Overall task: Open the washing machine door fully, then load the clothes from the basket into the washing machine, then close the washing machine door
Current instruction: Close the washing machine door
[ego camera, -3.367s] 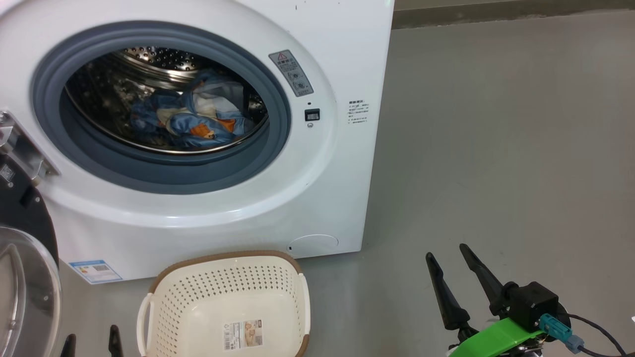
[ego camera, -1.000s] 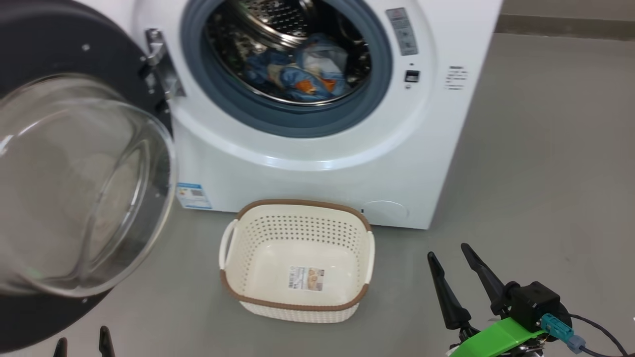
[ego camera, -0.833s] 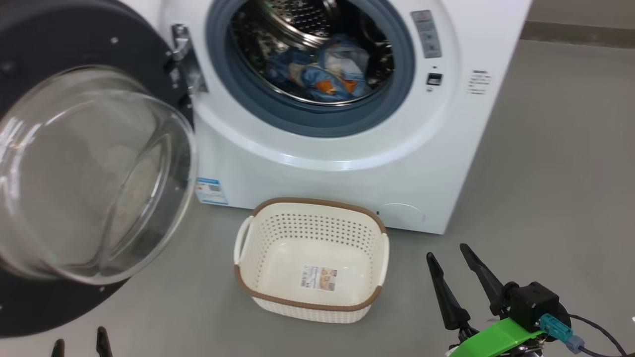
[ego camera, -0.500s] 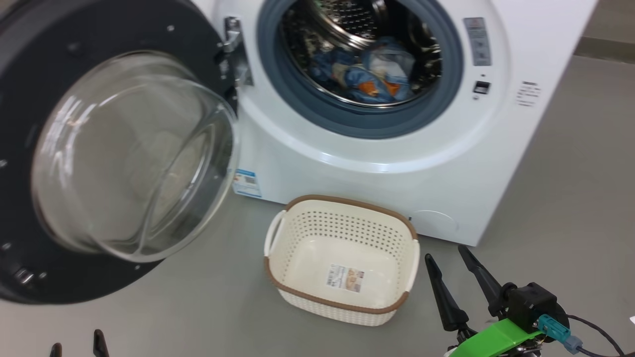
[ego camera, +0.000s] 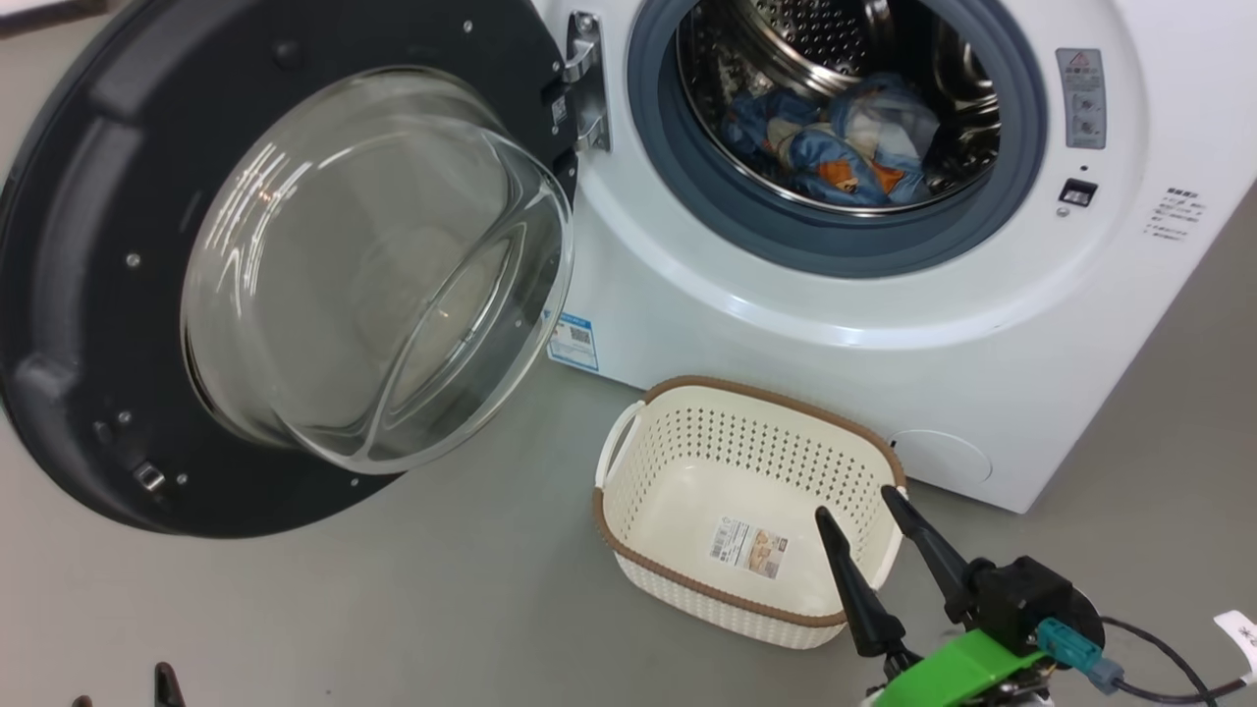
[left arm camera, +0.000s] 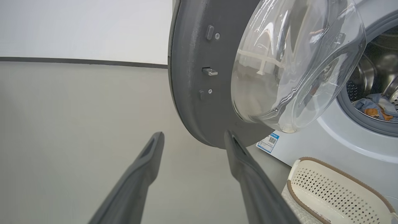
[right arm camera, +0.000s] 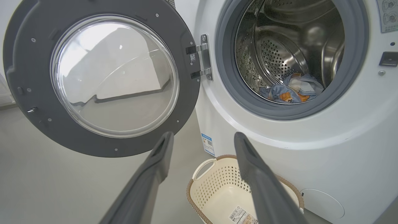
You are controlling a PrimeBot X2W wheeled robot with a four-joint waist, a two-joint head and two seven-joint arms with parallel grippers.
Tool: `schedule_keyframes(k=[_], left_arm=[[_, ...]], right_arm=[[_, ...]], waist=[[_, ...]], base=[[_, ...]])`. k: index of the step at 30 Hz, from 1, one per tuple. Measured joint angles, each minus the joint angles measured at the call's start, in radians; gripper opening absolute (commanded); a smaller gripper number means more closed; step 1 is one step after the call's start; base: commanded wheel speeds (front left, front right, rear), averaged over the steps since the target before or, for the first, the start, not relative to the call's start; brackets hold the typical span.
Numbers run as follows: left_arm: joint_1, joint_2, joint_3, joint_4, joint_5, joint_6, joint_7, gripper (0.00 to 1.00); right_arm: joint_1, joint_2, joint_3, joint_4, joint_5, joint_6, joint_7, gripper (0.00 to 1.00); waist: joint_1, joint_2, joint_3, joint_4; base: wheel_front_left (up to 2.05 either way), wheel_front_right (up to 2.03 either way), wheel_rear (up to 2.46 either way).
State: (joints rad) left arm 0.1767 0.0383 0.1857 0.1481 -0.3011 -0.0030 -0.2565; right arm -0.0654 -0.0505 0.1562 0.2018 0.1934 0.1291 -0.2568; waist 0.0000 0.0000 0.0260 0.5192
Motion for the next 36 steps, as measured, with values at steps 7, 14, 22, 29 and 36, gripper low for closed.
schedule_keyframes(k=[7,14,22,29,36], left_arm=[[0.004,0.000,0.008,-0.024,-0.026,0.021,0.000,1.00],[0.005,-0.001,0.007,-0.033,-0.037,0.034,0.000,1.00],[0.005,-0.001,0.007,-0.034,-0.055,0.033,0.000,0.00],[-0.001,-0.001,0.061,-0.030,-0.079,-0.029,0.000,0.00],[-0.070,-0.005,0.161,-0.033,-0.087,-0.074,0.000,0.00]], right_arm=[[-0.057,-0.002,0.029,0.030,-0.008,0.000,0.000,1.00],[-0.065,-0.002,0.032,0.043,-0.008,0.000,0.000,1.00],[-0.065,-0.003,0.029,0.046,-0.008,0.000,0.000,1.00],[-0.064,-0.003,0.022,0.040,-0.008,0.000,0.000,1.00],[-0.063,-0.004,0.012,0.036,-0.007,0.000,0.000,1.00]], waist=[[0.0000,0.0000,0.032,0.017],[0.0000,0.0000,0.041,0.020],[0.0000,0.0000,0.041,0.018],[0.0000,0.0000,0.043,0.017],[0.0000,0.0000,0.046,0.016]], base=[[0.00,0.00,0.00],[0.00,0.00,0.00],[0.00,0.00,0.00],[0.00,0.00,0.00],[0.00,0.00,0.00]])
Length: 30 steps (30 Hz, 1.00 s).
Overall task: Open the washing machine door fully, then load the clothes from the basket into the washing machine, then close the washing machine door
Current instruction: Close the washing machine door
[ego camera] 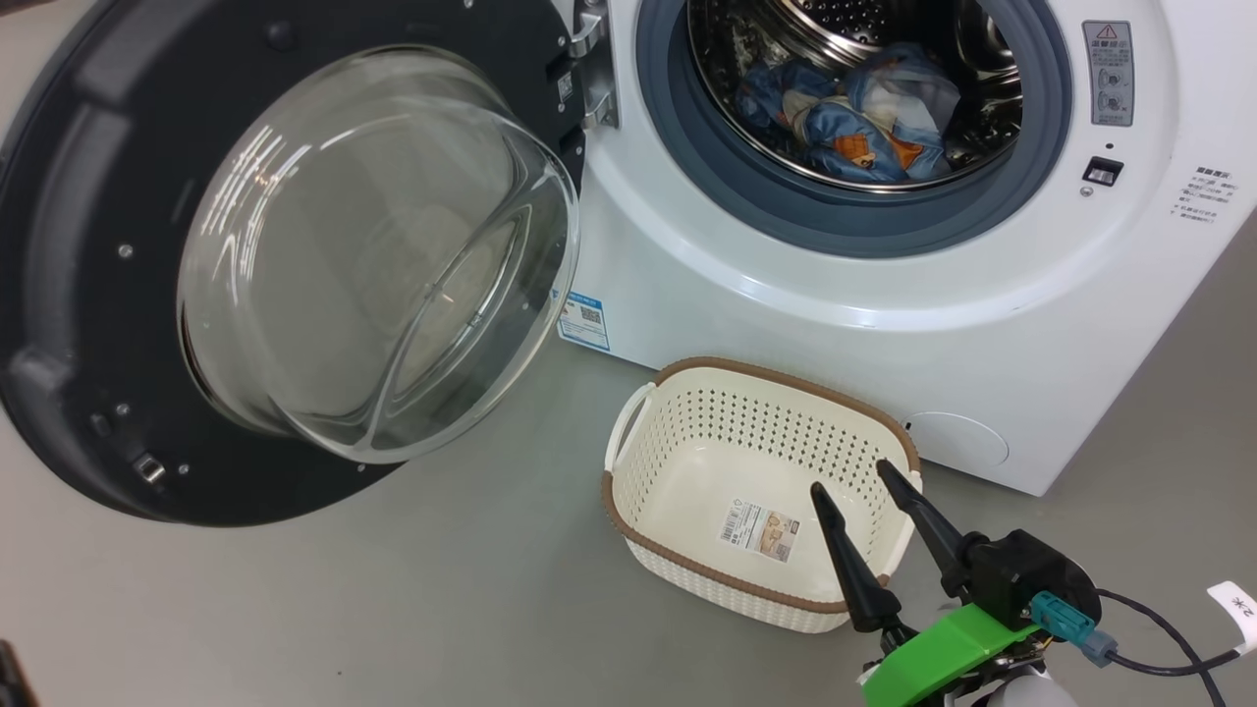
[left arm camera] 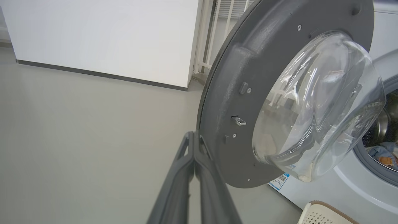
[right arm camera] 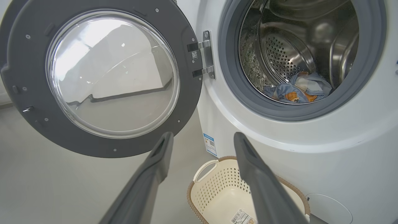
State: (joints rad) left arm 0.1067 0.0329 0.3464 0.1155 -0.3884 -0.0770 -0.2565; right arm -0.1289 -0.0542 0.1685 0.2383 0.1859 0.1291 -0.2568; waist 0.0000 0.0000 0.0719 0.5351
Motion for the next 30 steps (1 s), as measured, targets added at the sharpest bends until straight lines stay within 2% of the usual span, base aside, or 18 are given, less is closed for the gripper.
schedule_keyframes(k=[6,17,25,30], left_arm=[[-0.095,0.016,0.069,0.004,0.027,-0.039,0.000,0.00],[-0.269,0.146,0.079,0.084,-0.011,-0.050,0.000,0.00],[-0.371,0.230,0.043,0.187,-0.128,-0.050,0.000,0.00],[-0.445,0.297,0.027,0.273,-0.255,-0.050,0.042,0.00]], right_arm=[[0.001,0.000,-0.008,-0.002,0.001,0.000,0.000,1.00],[0.011,0.000,-0.019,-0.012,0.001,0.000,0.000,1.00],[0.013,0.000,-0.027,-0.022,0.001,0.000,0.000,1.00],[0.017,0.000,-0.025,-0.023,0.001,0.000,0.000,1.00]], waist=[[0.0000,0.0000,0.002,-0.002],[-0.0001,0.0000,0.006,-0.007],[0.0000,0.0000,0.008,-0.012],[0.0000,0.0000,0.015,-0.023]], base=[[0.00,0.00,0.00],[0.00,0.00,0.00],[0.00,0.00,0.00],[0.00,0.00,0.00]])
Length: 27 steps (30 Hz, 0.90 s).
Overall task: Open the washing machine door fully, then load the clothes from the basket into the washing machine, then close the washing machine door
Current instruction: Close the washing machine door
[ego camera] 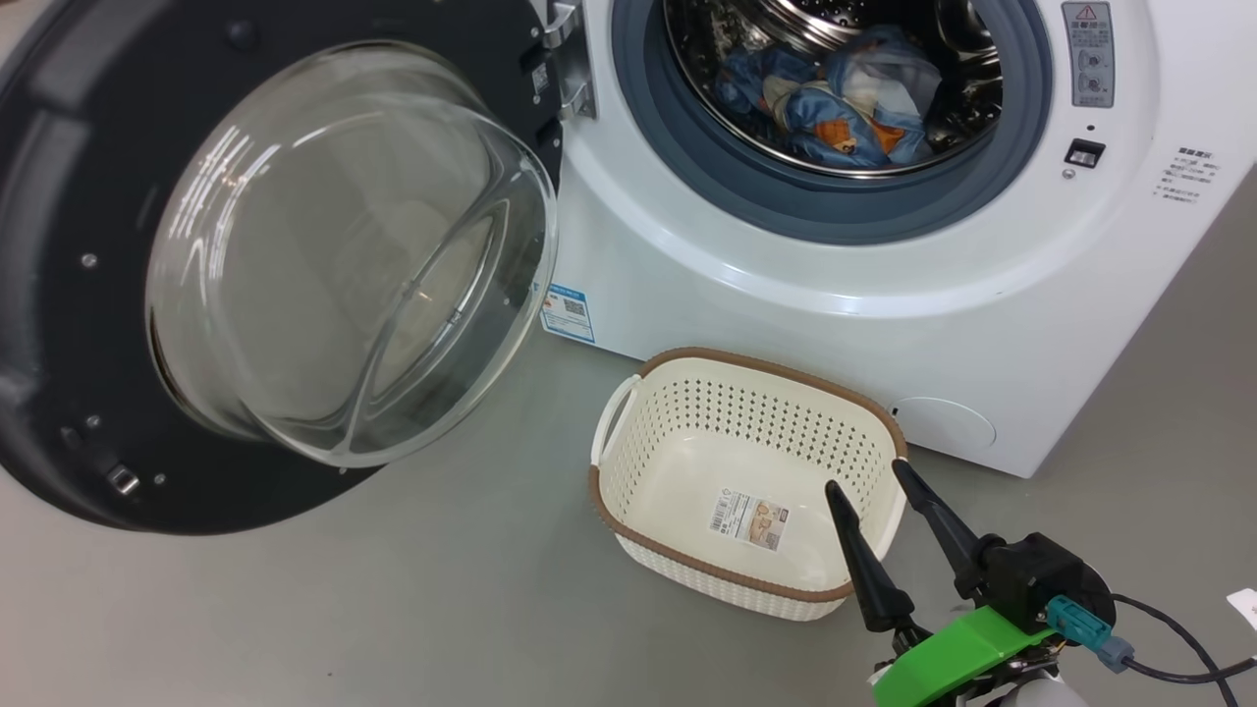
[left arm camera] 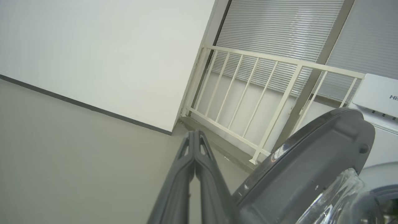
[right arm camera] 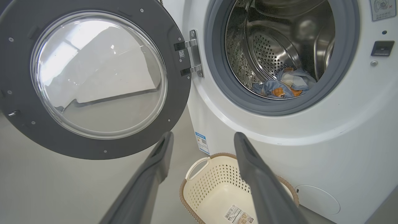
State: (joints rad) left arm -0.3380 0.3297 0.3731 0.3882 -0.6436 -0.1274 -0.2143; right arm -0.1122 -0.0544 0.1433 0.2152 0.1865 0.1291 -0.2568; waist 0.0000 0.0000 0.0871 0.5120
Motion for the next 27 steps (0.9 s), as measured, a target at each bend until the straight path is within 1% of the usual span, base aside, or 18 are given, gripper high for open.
schedule_keyframes(k=[2,5,8,11,15,19,23,27], left_arm=[[-0.024,0.025,-0.014,0.029,-0.062,0.000,0.032,0.00],[-0.080,0.034,-0.006,0.082,-0.213,0.000,0.102,0.00],[-0.126,0.050,0.010,0.132,-0.340,0.000,0.173,0.00],[-0.155,0.075,0.030,0.178,-0.446,0.000,0.236,0.00],[-0.187,0.090,0.057,0.251,-0.571,0.000,0.338,0.00],[-0.211,0.099,0.074,0.307,-0.650,0.000,0.411,0.00],[-0.228,0.109,0.087,0.332,-0.695,0.000,0.439,0.00],[-0.230,0.112,0.081,0.328,-0.709,0.000,0.444,0.00]], right_arm=[[0.000,0.000,0.001,0.000,-0.001,0.000,0.000,1.00],[0.000,0.000,0.001,0.000,-0.001,0.000,0.000,1.00],[0.000,0.000,0.002,0.000,-0.001,0.000,0.000,1.00],[0.000,0.000,0.007,0.001,-0.001,0.000,0.000,1.00],[-0.002,-0.002,0.009,0.003,-0.001,0.000,0.000,1.00],[-0.008,-0.010,0.009,0.005,-0.001,0.000,0.000,1.00],[-0.010,-0.015,0.009,0.005,-0.001,0.000,0.001,1.00],[-0.013,-0.019,0.009,0.005,-0.001,0.000,0.001,1.00]], waist=[[0.0000,0.0000,0.003,-0.005],[0.0000,0.0000,0.007,-0.009],[0.0000,0.0000,0.011,-0.015],[0.0000,0.0000,0.016,-0.022],[0.0000,0.0000,0.027,-0.035],[0.0000,0.0000,0.041,-0.050],[0.0000,0.0000,0.052,-0.067],[0.0000,0.0000,0.063,-0.083]], base=[[0.00,0.00,0.00],[0.00,0.00,0.00],[0.00,0.00,0.00],[0.00,0.00,0.00],[0.00,0.00,0.00],[0.00,0.00,0.00],[0.00,0.00,0.00],[0.00,0.00,0.00]])
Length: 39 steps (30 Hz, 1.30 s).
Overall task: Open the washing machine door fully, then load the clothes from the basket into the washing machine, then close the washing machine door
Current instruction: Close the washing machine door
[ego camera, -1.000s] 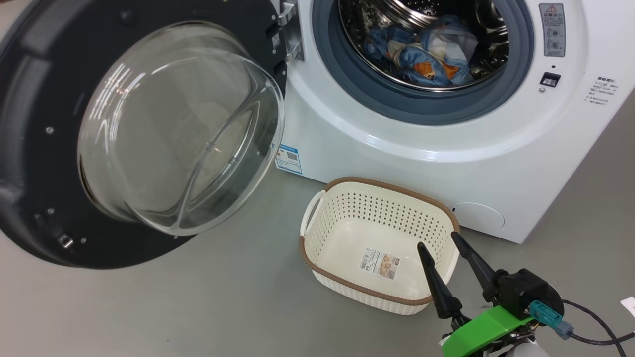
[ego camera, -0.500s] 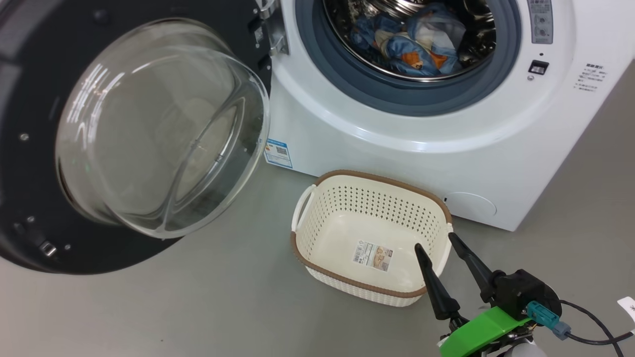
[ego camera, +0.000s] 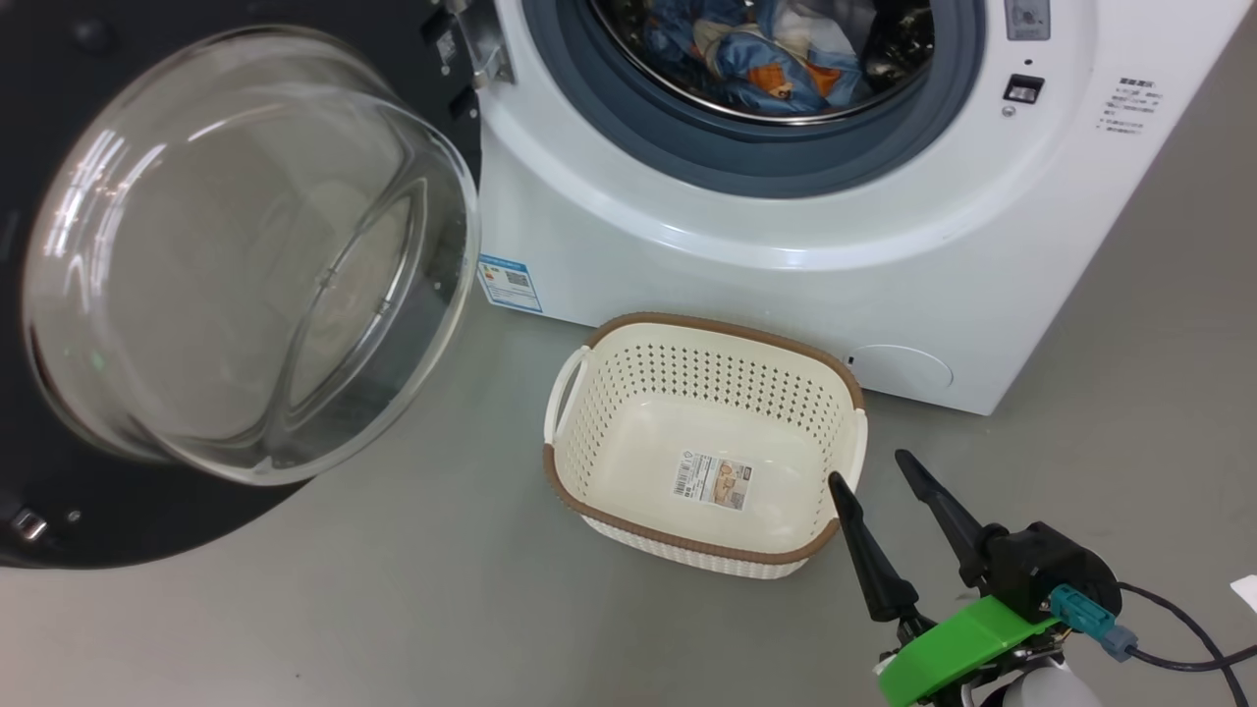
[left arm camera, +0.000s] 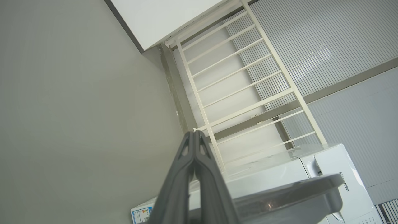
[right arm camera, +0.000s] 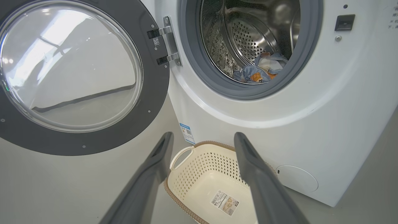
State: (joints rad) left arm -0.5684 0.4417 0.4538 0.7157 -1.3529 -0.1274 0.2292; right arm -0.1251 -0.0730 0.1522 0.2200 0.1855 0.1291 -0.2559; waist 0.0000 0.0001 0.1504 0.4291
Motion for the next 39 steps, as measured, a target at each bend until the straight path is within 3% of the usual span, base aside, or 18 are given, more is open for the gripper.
schedule_keyframes(k=[10,18,31,39], left_arm=[[-0.001,-0.021,0.024,0.008,-0.147,0.000,0.116,0.00],[0.018,-0.009,-0.007,-0.021,-0.165,0.000,0.258,0.00],[0.159,-0.083,-0.045,-0.214,-0.341,0.000,0.585,0.00],[0.295,-0.153,-0.108,-0.431,-0.412,0.022,0.742,0.00]], right_arm=[[-0.018,-0.005,0.002,-0.001,0.000,0.000,0.000,1.00],[-0.018,-0.005,0.000,0.001,0.000,0.000,0.000,1.00],[-0.018,0.003,-0.001,0.008,0.001,0.000,0.000,1.00],[-0.017,0.007,-0.001,0.009,0.002,0.000,0.000,1.00]], waist=[[0.0000,0.0000,0.012,-0.034],[0.0000,0.0000,0.008,-0.036],[0.0000,0.0000,-0.011,-0.034],[0.0000,-0.0001,-0.021,-0.052]], base=[[0.00,0.00,0.00],[0.00,0.00,0.00],[0.00,0.00,0.00],[0.00,0.00,0.00]])
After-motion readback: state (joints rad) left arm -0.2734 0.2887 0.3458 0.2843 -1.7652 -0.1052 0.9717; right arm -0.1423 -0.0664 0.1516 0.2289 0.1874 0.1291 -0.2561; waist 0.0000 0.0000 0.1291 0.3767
